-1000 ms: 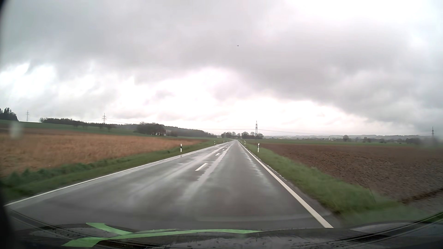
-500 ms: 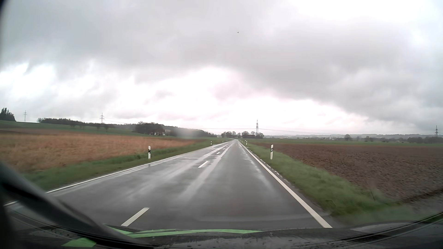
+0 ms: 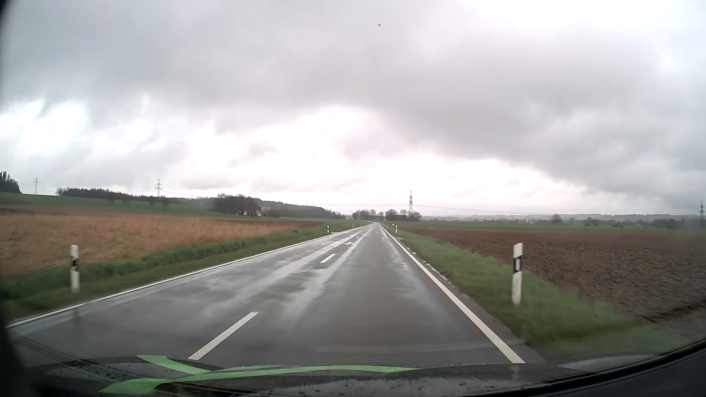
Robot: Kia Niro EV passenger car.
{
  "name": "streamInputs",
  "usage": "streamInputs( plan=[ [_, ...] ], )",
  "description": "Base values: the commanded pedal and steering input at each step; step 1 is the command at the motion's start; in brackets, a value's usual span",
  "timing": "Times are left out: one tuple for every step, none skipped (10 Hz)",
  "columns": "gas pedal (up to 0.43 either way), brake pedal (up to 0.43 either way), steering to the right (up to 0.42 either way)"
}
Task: Follow the waypoints while adhering to traffic rules and regulations
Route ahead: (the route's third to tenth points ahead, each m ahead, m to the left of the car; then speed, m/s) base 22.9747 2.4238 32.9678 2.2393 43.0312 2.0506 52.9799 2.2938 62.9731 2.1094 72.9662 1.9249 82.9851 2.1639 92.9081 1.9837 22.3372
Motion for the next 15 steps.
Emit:
streamInputs(
  plan=[
    [0.118,0.0,0.0],
    [0.11,0.0,0.0],
    [0.087,0.0,0.0],
    [0.079,0.0,0.0],
    [0.067,0.0,0.0],
    [0.067,0.0,0.0],
    [0.079,0.0,0.0],
    [0.079,0.0,0.0],
    [0.087,0.0,0.0],
    [0.098,0.0,0.0],
    [0.098,0.0,0.0],
    [0.098,0.0,0.0],
    [0.098,0.0,0.0],
    [0.098,0.0,0.0],
    [0.098,0.0,0.0]
  ],
)
